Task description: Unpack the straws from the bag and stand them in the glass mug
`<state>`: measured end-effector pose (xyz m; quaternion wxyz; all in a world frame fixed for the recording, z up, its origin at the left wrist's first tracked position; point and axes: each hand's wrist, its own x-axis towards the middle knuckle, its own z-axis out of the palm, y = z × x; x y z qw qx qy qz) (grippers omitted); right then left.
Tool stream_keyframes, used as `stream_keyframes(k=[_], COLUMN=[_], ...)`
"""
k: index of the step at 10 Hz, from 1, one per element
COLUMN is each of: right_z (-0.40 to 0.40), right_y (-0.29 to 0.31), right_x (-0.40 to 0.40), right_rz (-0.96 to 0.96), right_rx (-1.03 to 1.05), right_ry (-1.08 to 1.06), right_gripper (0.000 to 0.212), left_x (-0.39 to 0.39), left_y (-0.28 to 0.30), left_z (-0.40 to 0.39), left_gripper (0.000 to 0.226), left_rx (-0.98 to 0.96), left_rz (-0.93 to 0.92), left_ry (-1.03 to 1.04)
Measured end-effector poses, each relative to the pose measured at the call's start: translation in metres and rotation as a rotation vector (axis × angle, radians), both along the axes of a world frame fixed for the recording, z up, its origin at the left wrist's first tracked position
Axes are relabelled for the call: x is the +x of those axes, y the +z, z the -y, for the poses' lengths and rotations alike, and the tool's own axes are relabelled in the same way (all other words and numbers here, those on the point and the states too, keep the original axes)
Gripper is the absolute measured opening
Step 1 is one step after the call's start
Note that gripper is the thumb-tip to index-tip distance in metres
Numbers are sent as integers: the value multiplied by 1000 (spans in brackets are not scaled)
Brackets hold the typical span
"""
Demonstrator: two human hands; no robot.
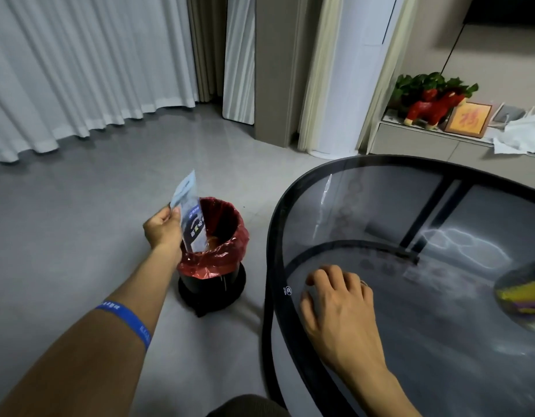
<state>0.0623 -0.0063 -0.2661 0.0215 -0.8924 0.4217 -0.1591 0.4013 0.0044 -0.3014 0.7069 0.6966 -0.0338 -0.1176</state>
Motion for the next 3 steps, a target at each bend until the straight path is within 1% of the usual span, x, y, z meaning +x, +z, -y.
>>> stream_keyframes(k=[1, 2, 3], right_z=[0, 2, 2], right_y=[3, 2, 0], right_x=[0, 2, -2], right_rz=[-23, -13, -7], right_rx=[1, -1, 7], right_ry=[-4, 8, -15], right_gripper=[19, 20, 19], left_x=[-12, -16, -29], left_y=[-21, -18, -17], left_z=[-1, 0, -3], left_gripper=[33, 47, 74], left_rx=[199, 263, 379], left_rz=[28, 20, 54], left_ry=[-269, -487, -596])
